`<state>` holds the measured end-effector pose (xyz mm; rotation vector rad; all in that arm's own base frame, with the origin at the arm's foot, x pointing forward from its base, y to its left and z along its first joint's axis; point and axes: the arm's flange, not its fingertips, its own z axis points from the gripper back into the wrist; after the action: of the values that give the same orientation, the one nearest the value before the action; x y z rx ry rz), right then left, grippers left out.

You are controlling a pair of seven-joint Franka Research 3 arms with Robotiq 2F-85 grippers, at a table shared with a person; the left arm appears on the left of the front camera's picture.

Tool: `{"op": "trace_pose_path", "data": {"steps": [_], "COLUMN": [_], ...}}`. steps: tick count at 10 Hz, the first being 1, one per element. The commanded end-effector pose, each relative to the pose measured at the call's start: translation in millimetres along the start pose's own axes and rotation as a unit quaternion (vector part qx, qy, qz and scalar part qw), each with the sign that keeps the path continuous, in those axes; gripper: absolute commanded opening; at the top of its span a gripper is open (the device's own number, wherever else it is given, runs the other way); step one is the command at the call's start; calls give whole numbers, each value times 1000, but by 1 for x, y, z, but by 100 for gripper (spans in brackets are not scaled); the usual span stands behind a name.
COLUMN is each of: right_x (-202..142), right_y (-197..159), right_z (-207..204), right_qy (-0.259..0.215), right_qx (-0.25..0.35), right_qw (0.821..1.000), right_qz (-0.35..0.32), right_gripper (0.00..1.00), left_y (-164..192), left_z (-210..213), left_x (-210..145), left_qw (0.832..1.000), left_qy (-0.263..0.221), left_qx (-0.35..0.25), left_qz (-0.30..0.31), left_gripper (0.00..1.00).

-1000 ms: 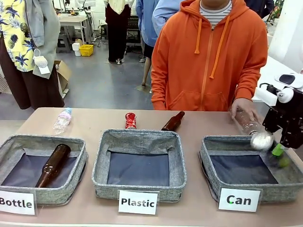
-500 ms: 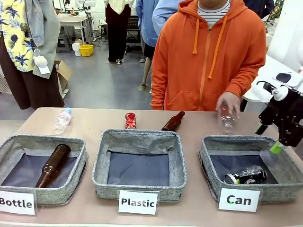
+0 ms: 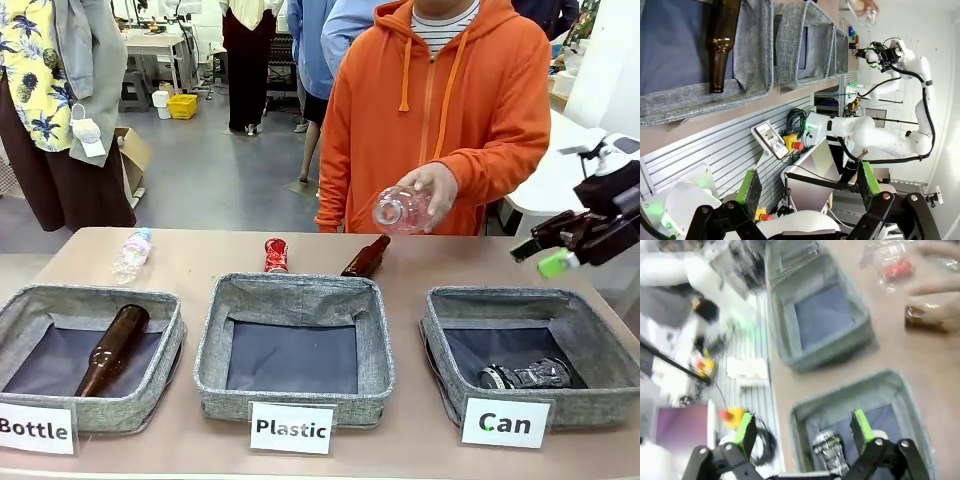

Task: Sort the can waste into the basket.
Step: Pick up the can waste from the table and place it in the right Fabric basket.

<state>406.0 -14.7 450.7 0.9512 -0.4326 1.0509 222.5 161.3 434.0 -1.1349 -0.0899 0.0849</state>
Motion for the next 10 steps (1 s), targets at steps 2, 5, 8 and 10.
{"op": "trace_pose_path", "data": {"steps": [2,5,8,10], "right_x": [-21,-93,-122,-134], "right_y": [-12,-20,-36,-13], "right_z": [46,151,172,181], "right_qy": [-218,-374,-400,-397], "right_qx": [-4,-66,-74,-97], "right_qw": [967,908,896,892], "right_qz": [-132,-175,-178,-191], "right_gripper": [100,100,100,100], "left_y": [-4,-4,-4,-4], "left_z": [0,0,0,0], "left_x": [1,1,1,1], "left_qw": [1000,1000,1000,1000], "left_qy": [-1,-1,-1,-1], "left_qx": [-8,-8,-8,-8], "left_qz": [5,5,5,5], "left_gripper": [100,100,100,100]}}
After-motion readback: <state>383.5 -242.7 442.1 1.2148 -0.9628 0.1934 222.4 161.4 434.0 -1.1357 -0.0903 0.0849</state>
